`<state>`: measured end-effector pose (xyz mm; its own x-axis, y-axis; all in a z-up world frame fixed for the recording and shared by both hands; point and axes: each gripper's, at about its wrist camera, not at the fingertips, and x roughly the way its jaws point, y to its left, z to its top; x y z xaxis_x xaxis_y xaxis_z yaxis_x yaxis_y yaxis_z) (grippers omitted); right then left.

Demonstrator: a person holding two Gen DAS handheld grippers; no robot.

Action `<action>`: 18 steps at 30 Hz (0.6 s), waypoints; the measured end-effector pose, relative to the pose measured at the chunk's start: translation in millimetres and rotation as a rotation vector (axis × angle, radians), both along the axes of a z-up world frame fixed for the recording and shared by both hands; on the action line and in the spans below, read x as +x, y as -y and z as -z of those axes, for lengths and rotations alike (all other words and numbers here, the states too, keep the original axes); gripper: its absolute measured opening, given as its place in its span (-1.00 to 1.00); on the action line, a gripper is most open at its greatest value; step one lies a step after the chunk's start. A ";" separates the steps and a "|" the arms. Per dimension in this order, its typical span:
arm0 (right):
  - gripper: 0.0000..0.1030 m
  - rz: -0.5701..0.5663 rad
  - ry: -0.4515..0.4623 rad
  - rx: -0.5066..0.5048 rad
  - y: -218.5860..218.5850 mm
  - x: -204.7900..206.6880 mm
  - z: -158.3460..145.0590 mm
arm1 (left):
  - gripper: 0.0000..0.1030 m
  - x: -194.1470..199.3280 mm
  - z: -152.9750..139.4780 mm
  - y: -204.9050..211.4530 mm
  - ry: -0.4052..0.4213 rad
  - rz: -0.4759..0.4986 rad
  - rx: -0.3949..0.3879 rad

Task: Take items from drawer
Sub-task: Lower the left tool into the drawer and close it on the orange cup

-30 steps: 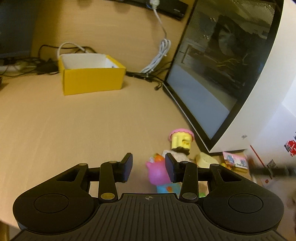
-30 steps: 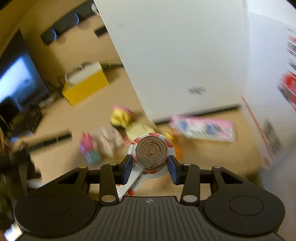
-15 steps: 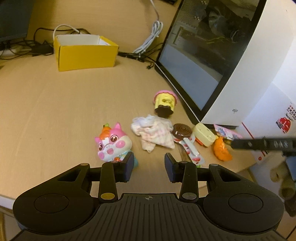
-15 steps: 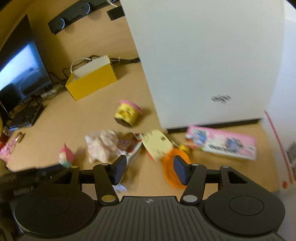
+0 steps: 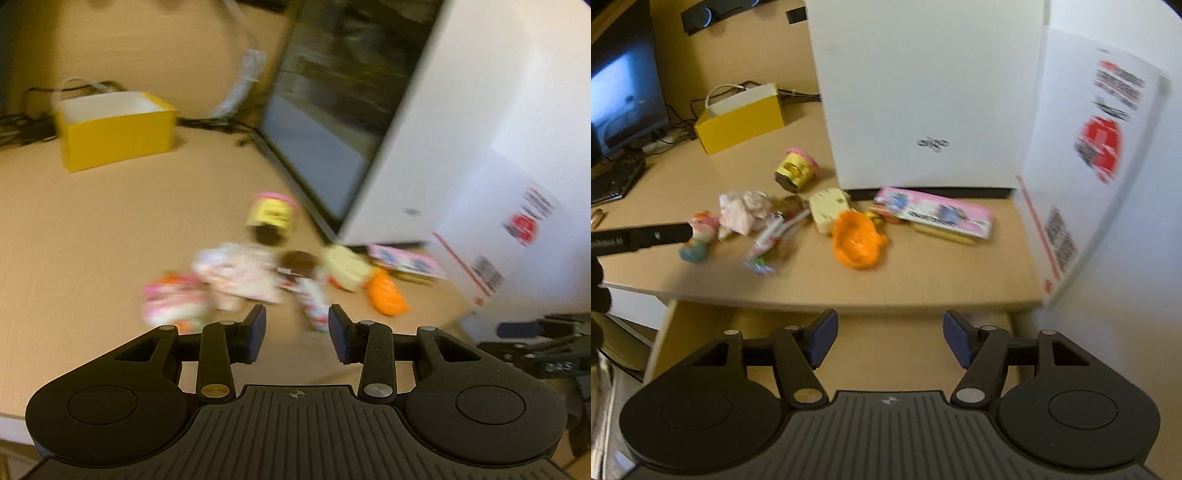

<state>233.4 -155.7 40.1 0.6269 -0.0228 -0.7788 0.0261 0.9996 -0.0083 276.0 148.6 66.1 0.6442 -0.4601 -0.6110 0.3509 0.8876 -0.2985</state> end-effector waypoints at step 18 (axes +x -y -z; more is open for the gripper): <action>0.35 0.049 -0.185 -0.024 38.9 -97.6 12.5 | -0.21 -48.2 117.5 189.6 -0.345 0.677 0.290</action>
<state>135.8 -194.6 27.5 0.4712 -0.0695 -0.8793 0.0705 0.9967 -0.0410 227.8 -41.0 -51.4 0.0364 -0.4749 -0.8793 0.7696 0.5746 -0.2785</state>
